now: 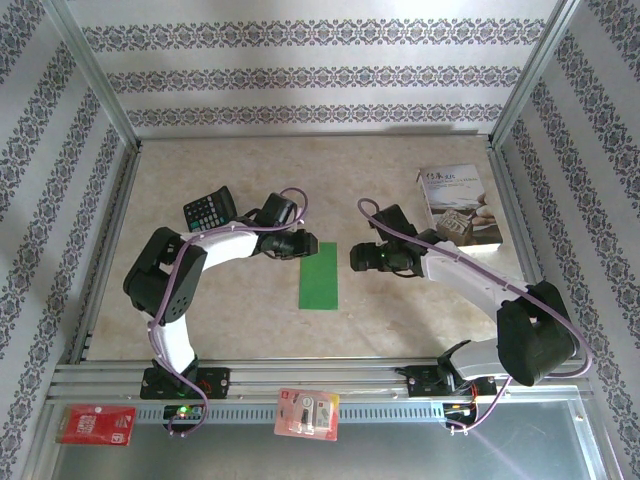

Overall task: Fold a paper plane with a square sheet of paper (pick it up from the middle)
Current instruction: First fold in half a square sheet of paper at the center of the table.

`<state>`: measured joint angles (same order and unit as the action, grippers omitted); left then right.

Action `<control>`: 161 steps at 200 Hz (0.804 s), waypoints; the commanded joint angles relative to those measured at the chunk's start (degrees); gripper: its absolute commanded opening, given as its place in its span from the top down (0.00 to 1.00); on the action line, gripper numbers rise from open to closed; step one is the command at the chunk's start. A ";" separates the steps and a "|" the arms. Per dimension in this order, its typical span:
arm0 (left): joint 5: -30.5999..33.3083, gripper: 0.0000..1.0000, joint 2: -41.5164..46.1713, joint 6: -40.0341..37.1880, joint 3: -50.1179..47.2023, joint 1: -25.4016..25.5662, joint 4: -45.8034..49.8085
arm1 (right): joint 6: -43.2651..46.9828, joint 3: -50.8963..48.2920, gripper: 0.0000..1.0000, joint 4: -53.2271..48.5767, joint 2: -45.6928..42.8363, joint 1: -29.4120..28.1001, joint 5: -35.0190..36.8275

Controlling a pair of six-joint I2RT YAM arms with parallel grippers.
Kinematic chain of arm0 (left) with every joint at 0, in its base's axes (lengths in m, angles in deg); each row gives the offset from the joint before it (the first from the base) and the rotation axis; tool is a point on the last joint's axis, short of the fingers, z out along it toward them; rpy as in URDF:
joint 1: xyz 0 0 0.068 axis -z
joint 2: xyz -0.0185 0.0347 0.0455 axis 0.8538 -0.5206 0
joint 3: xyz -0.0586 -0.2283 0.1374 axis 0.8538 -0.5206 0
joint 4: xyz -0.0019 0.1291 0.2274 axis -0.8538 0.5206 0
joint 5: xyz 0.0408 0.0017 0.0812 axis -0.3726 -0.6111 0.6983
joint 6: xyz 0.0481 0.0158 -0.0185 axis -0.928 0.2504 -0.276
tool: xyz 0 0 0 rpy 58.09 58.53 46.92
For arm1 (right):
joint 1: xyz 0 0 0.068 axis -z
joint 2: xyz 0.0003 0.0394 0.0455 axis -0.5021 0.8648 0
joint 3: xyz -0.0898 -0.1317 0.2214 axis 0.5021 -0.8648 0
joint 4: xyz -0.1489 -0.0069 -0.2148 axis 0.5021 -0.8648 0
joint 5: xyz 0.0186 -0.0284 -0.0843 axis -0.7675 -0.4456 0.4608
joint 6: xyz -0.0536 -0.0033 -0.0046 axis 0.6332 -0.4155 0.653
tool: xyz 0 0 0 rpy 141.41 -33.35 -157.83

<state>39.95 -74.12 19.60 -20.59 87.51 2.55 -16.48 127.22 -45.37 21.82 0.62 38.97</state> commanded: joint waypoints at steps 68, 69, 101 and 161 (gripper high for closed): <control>3.09 0.85 -4.03 3.50 -2.90 0.41 -0.29 | -14.94 -9.46 0.24 10.37 -3.58 -5.86 -15.53; 3.15 0.85 -3.99 3.62 -3.07 0.44 -0.38 | -15.31 -9.68 0.24 10.68 -3.59 -6.10 -15.60; 3.28 0.90 -2.70 6.95 -7.36 0.40 -4.72 | -24.00 -13.34 0.28 17.07 -3.49 -13.07 -14.16; 4.21 0.92 -2.38 6.63 -8.72 0.47 -4.76 | -29.57 -15.22 0.37 20.12 -2.54 -17.15 -8.27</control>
<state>41.76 -75.28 25.70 -27.34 87.51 -6.45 -42.36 113.62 -27.93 18.91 -16.25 27.67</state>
